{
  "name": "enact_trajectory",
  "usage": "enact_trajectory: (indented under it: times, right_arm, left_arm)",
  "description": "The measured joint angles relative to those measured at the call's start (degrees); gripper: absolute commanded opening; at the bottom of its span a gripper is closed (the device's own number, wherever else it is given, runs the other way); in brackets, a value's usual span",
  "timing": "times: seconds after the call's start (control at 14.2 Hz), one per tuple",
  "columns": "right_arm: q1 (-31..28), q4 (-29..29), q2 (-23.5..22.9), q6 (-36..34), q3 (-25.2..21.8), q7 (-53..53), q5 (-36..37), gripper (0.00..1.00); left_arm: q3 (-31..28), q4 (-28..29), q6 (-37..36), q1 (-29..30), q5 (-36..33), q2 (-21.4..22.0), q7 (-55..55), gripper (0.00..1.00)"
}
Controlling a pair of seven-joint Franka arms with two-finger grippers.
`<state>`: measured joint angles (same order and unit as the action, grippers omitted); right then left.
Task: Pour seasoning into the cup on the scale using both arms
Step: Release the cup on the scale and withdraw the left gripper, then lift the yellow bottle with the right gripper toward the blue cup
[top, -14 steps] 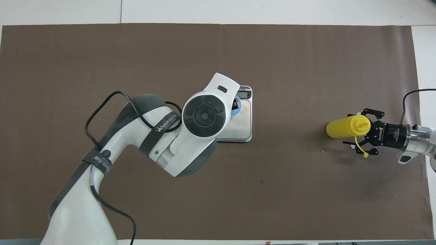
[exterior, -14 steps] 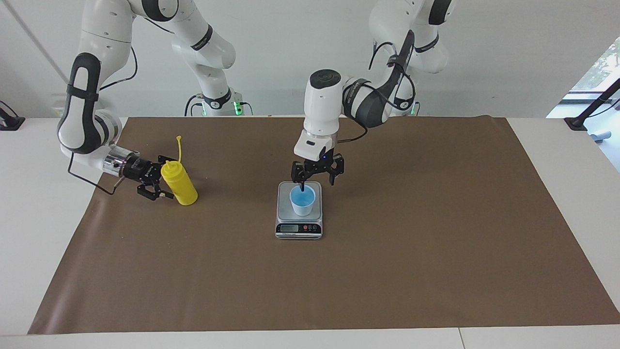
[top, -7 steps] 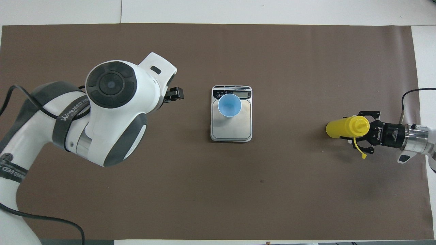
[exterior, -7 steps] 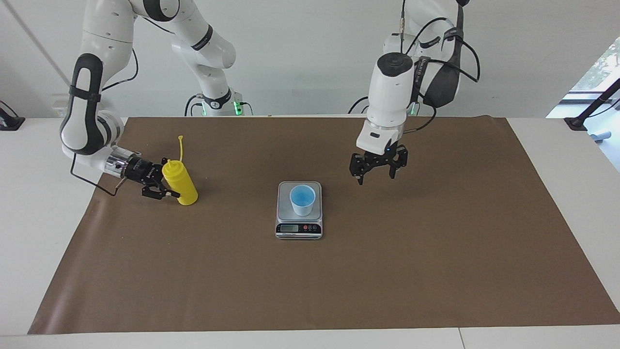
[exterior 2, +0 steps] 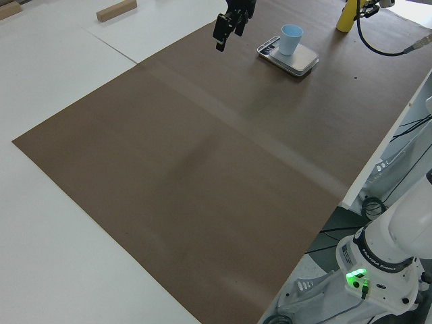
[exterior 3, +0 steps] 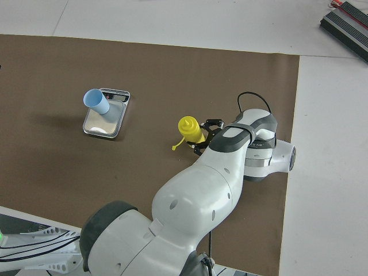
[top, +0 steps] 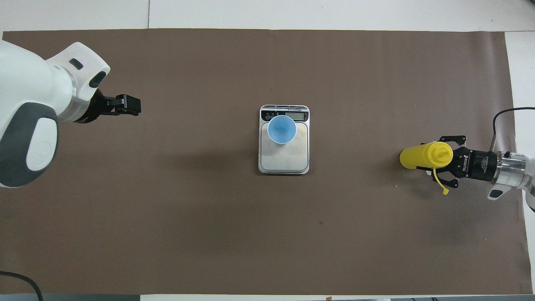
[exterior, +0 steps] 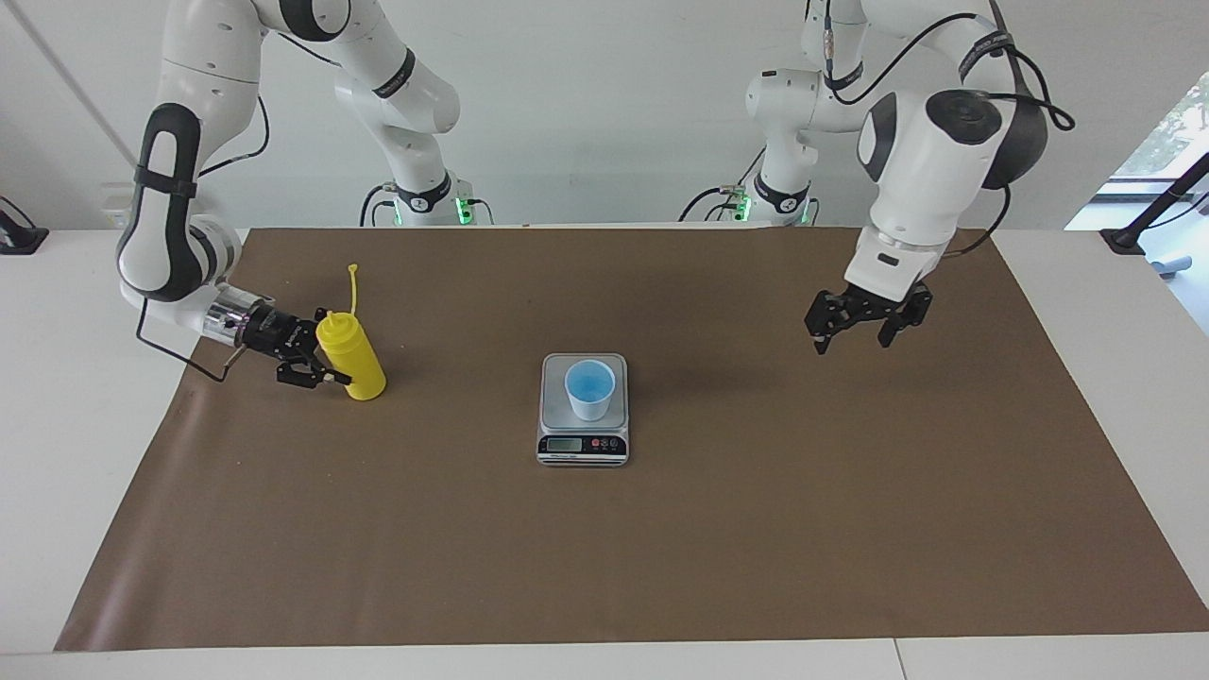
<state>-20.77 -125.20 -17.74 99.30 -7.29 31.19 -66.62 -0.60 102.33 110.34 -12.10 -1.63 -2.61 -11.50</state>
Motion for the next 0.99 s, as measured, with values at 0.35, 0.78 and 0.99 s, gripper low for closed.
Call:
enact_trajectory:
  times: [0.35, 0.78, 0.99]
  right_arm:
    - [5.59, 2.30, 2.22, 5.96, 0.07, 6.81, -0.03, 0.00]
    - [14.63, 3.97, 6.76, 15.21, 0.11, 19.73, 0.43, 0.00]
    - [21.25, 8.43, 7.95, 20.89, 0.22, 31.76, 6.90, 0.00]
  left_arm:
    - [-0.28, -0.83, -6.23, 5.19, 0.09, 3.24, 7.14, 1.00]
    - [-0.46, -6.84, -14.73, 8.40, 1.35, 3.42, 9.83, 1.00]
    - [-0.47, -8.48, -17.49, 9.63, 1.57, 3.42, 12.00, 1.00]
